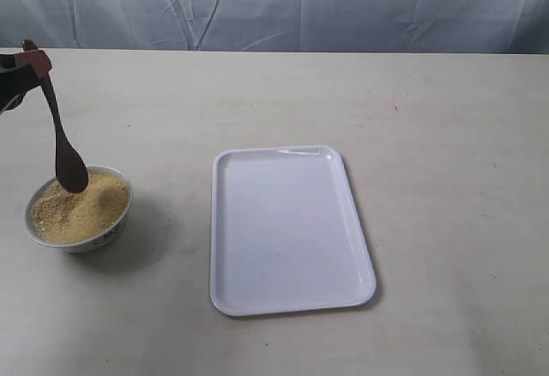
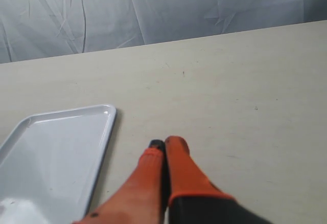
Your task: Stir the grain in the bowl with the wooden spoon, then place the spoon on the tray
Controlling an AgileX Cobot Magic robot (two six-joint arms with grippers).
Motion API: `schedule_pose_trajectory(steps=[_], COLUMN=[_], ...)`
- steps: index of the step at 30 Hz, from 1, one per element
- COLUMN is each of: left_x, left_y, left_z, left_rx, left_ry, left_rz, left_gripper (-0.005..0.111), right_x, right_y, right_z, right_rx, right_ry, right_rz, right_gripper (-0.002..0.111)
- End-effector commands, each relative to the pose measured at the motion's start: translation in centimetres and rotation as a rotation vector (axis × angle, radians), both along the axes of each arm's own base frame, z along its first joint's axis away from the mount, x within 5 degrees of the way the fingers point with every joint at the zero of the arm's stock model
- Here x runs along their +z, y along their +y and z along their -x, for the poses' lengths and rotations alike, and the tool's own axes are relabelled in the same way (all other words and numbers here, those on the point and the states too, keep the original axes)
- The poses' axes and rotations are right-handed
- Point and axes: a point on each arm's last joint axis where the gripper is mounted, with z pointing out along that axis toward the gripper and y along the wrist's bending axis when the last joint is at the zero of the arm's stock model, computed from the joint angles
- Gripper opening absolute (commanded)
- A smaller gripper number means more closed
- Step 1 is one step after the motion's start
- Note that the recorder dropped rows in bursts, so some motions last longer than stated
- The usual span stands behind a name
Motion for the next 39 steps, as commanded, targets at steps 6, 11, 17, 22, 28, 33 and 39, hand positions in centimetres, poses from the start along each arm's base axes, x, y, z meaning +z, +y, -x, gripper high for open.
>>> schedule_pose_trajectory(steps=[6,11,17,22,28,33,39], left_x=[-0.1,1.2,3.7,5.7,5.0,0.8,-3.9], left_y=[0.1,-1.3,-2.2,-5.9,-12.3,-20.3,-22.7], left_z=[0.0,-0.1,-1.2,-1.9,-1.6,-2.6,-5.0], left_rx=[0.021,-0.133,-0.246,-0.309,-0.252,-0.284,-0.225], left_ry=[0.062,0.151,0.348,0.367,0.378,0.563,0.721], left_rz=[0.018,0.156,0.195,0.162,0.148,0.212,0.325], left_gripper=[0.000,0.000,0.000,0.000,0.000,0.000,0.000], right_x=[0.0,0.0,0.0,0.0,0.0,0.0,0.0], right_y=[0.0,0.0,0.0,0.0,0.0,0.0,0.0], right_z=[0.0,0.0,0.0,0.0,0.0,0.0,0.0], right_rx=[-0.005,-0.005,-0.005,-0.005,-0.005,-0.005,-0.005], right_ry=[-0.012,-0.014,-0.014,-0.014,-0.012,-0.012,-0.012], right_rz=[-0.003,-0.003,-0.003,-0.003,-0.003,-0.003,-0.003], right_gripper=[0.000,0.000,0.000,0.000,0.000,0.000,0.000])
